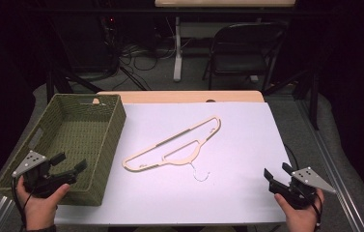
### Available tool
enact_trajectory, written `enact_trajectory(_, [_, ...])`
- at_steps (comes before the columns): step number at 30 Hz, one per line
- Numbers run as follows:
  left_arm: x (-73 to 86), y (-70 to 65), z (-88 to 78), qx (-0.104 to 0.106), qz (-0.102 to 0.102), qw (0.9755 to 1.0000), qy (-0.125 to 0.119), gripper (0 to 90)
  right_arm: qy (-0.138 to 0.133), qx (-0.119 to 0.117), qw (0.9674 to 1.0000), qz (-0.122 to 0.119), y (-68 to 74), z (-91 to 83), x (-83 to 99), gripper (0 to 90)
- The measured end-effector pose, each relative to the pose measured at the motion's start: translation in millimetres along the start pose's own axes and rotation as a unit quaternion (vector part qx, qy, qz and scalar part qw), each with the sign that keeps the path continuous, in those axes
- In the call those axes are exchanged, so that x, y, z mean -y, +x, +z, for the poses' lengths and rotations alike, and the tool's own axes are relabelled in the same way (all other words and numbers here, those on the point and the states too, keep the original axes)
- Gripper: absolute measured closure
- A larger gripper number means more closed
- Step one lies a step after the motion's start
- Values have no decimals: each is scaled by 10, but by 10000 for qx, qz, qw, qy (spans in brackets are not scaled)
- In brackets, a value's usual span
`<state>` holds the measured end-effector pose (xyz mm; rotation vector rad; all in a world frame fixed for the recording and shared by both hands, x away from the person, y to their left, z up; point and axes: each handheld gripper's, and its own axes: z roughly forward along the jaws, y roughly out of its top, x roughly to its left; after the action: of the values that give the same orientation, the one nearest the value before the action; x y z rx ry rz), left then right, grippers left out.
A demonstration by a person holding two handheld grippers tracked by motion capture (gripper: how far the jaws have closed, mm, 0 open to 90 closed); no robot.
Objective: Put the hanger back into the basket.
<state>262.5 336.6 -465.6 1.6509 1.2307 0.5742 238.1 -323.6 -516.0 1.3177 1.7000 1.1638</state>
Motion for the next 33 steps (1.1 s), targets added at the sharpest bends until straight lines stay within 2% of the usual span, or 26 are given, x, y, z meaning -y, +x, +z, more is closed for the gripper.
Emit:
enact_trajectory(4, [3,8,14,-84,37,9999,143,161,14,-17,10000,-34,7,-11,-1,306])
enact_trajectory(11, [-22,-49,23,-123,322,9994,65,258,73,-67,9999,-59,33,-4,11,306])
enact_trajectory(12, [-26,-76,30,-141,416,9990,81,262,77,-88,9999,-78,41,6,12,306])
enact_trajectory(20, [-44,-131,48,-158,551,9983,104,259,150,-156,9997,-136,73,10,14,306])
enact_trajectory(21, [-52,-141,50,-159,596,9980,120,259,150,-156,9997,-136,73,10,14,306])
enact_trajectory(23, [-97,-207,38,-319,834,9959,119,261,166,-149,9997,-99,62,10,16,306])
enact_trajectory(24, [-113,-227,33,-332,876,9955,112,261,121,-146,9998,-77,63,17,19,306])
enact_trajectory(29, [-192,-334,39,-195,997,9947,159,263,117,-151,9998,-76,65,17,20,306])
enact_trajectory(33, [-253,-487,145,-9,1091,9937,256,268,175,-150,9997,-103,79,16,19,306])
